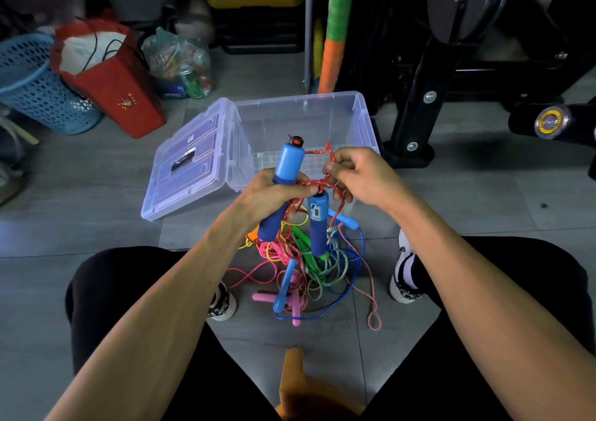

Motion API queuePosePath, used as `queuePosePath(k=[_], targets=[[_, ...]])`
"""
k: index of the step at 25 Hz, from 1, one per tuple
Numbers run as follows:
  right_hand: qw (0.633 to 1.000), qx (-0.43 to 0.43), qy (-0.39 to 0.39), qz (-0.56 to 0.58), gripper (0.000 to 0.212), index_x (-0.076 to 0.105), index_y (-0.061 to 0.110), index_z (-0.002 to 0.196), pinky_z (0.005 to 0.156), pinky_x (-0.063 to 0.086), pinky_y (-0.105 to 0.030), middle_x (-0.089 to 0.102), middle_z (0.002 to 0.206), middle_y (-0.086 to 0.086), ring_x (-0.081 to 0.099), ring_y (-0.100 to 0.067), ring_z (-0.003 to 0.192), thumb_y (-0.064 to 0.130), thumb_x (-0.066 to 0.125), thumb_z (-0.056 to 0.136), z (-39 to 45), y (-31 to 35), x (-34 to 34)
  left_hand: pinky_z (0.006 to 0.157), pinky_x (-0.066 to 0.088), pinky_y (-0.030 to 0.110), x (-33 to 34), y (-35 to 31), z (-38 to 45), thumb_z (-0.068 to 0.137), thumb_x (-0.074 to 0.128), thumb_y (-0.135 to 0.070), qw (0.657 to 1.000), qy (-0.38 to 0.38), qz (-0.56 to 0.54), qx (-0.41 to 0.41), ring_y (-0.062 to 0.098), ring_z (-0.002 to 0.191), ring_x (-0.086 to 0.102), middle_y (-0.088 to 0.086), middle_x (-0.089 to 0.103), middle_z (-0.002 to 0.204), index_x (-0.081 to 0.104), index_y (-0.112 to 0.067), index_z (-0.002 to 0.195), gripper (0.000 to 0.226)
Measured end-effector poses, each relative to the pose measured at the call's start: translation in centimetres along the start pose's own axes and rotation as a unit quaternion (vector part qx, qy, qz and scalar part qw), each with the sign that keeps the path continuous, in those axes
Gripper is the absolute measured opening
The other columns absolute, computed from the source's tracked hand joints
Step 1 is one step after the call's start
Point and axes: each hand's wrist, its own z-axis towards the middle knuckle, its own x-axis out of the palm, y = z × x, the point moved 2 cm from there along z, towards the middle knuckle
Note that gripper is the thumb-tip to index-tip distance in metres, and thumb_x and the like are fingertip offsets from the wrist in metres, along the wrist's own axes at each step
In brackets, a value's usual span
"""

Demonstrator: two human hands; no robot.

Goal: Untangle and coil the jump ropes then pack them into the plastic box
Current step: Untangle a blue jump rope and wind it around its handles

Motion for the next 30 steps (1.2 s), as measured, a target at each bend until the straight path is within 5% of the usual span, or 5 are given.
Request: queuePosePath(k=[7,19,25,28,30], targets=[[0.991,0.040,-0.125,-0.009,0.019,0.052,0.013,0.085,0.043,0.045,-0.023,0.071,0.077,-0.005,0.070,-0.016,0.058,0.016,0.043,0.101,0.4,-2.2,-2.2,0.049,0.040,0.026,-1.3,0.0,0.2,0.077,0.076,-0.008,0.996,-0.083,0.032,0.007,0.019,0.040,0.046,0.009,0.051,0.058,0.061,-0.008,0.072,0.016],[0.935,-0.087,-0.331,0.092,0.018,0.053,0.012,0.086,0.054,0.051,-0.021,0.066,0.074,-0.004,0.064,-0.008,0.057,0.017,0.045,0.101,0.5,-2.2,-4.1,0.058,0.045,0.030,-2.7,-0.5,-0.6,0.076,0.073,-0.012,0.973,-0.035,0.226,-0.027,0.018,0.050,0.053,0.007,0.058,0.058,0.067,-0.005,0.079,0.010],[0.980,0.028,-0.170,-0.104,0.022,0.056,0.013,0.074,0.071,0.054,-0.039,0.070,0.084,-0.009,0.067,-0.025,0.077,0.010,0.047,0.094,1.7,-4.6,-2.0,0.078,0.051,0.036,-3.0,-1.3,-1.4,0.081,0.069,-0.007,0.986,-0.035,0.165,0.010,0.016,0.073,0.060,0.009,0.073,0.084,0.074,-0.016,0.083,0.010],[0.960,0.123,-0.091,-0.233,0.010,0.058,0.013,0.094,0.066,0.041,-0.029,0.066,0.103,-0.013,0.054,-0.028,0.084,0.012,0.049,0.090,1.5,-5.4,-1.4,0.082,0.054,0.035,-3.8,-2.1,-2.0,0.084,0.063,0.001,0.994,-0.044,0.095,0.022,0.021,0.083,0.070,0.003,0.075,0.087,0.072,-0.012,0.080,0.016],[0.973,0.098,-0.065,-0.200,0.031,0.058,0.016,0.116,0.074,0.043,-0.026,0.064,0.116,-0.008,0.057,-0.025,0.096,0.009,0.049,0.086,1.3,-4.8,-0.9,0.079,0.057,0.032,-3.9,-2.8,-2.6,0.086,0.059,0.006,0.998,-0.029,0.047,0.033,0.022,0.079,0.072,0.006,0.075,0.084,0.070,-0.008,0.079,0.019]])
